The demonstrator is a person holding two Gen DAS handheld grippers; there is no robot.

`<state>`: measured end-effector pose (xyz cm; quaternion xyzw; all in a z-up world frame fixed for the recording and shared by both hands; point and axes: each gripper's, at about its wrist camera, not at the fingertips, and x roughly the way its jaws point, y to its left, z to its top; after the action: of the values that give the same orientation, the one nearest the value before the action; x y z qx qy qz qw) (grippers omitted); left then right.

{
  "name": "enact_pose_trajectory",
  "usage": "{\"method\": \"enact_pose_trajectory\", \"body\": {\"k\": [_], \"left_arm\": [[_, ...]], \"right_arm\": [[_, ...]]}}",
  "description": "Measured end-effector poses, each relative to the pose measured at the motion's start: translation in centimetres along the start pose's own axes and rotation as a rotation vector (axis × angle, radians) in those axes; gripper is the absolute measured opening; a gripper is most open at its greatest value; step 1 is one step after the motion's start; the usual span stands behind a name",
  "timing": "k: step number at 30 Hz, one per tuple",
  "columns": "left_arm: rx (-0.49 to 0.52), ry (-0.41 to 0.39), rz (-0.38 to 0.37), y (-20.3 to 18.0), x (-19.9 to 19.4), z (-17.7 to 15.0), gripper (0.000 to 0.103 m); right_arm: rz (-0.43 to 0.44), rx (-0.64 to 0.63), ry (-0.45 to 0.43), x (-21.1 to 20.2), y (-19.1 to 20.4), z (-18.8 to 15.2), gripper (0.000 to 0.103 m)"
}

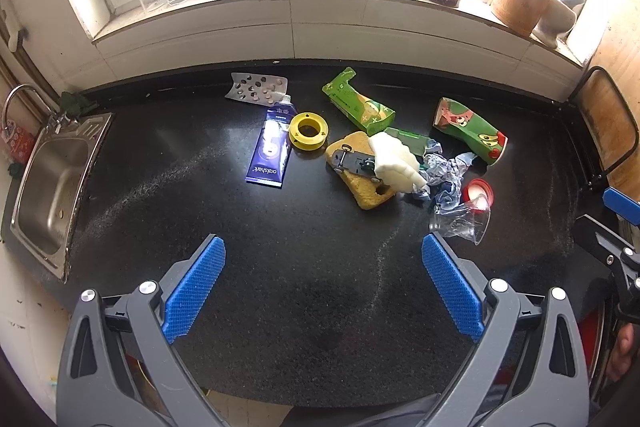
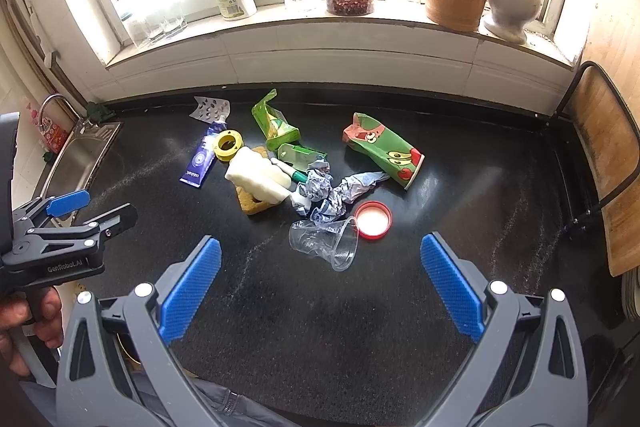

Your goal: Collect trash

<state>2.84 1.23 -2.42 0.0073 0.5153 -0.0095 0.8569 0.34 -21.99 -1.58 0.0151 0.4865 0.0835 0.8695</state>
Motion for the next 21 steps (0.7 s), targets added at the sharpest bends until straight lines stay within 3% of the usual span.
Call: {"method": "enact_pose_trajectory", "body": {"k": [8, 14, 21], "left_arm": [[0.028, 0.05, 0.012, 2.4, 5.0, 2.3, 0.096], [0.098, 0.097, 0.054, 4.2, 11.2, 4.2, 0.096], [0.13, 0.145, -0.012, 6.6, 19.7, 6.2, 0.096]], "right_arm": [[0.013, -0.038, 0.012, 3.6, -2.1, 2.0, 0.097], [-0.035, -0.111, 0.059, 9.2, -4.4, 4.2, 0.097], [-0.062, -0.191, 0.128, 16.2, -6.6, 6.4, 0.097]]}}
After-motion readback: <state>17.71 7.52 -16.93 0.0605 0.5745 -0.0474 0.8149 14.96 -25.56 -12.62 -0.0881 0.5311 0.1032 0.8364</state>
